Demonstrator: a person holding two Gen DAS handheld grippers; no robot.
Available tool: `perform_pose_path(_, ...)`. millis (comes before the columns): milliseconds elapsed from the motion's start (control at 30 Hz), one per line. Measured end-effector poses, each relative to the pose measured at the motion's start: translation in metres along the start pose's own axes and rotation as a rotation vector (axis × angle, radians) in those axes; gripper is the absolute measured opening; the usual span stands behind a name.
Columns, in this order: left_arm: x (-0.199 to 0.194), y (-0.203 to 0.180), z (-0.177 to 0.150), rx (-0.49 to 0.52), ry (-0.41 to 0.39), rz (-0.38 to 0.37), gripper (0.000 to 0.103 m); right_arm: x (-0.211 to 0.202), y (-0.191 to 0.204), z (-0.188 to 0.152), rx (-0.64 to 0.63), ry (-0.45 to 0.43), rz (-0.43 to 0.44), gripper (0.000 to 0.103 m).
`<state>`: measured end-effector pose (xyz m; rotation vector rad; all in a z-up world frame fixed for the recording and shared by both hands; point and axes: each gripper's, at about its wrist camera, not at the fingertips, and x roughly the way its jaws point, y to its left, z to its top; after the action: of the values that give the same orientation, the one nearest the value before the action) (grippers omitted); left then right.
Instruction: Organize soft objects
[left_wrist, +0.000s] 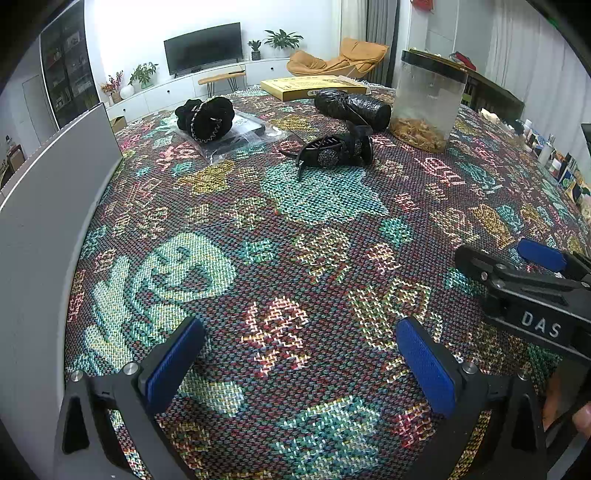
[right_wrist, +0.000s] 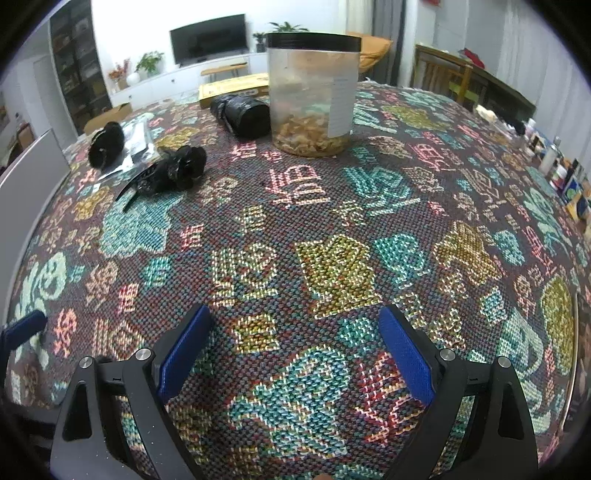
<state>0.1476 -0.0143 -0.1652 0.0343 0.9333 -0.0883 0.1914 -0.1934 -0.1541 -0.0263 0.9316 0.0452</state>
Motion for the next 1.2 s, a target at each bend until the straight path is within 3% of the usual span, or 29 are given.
perform_pose_path(1200, 0.0000, -0.0001, 0.0000, 0.001, 0.000, 0.001, 0.103, -0.0002, 0.0005, -0.0003, -0.016, -0.002, 0.017, 0.095)
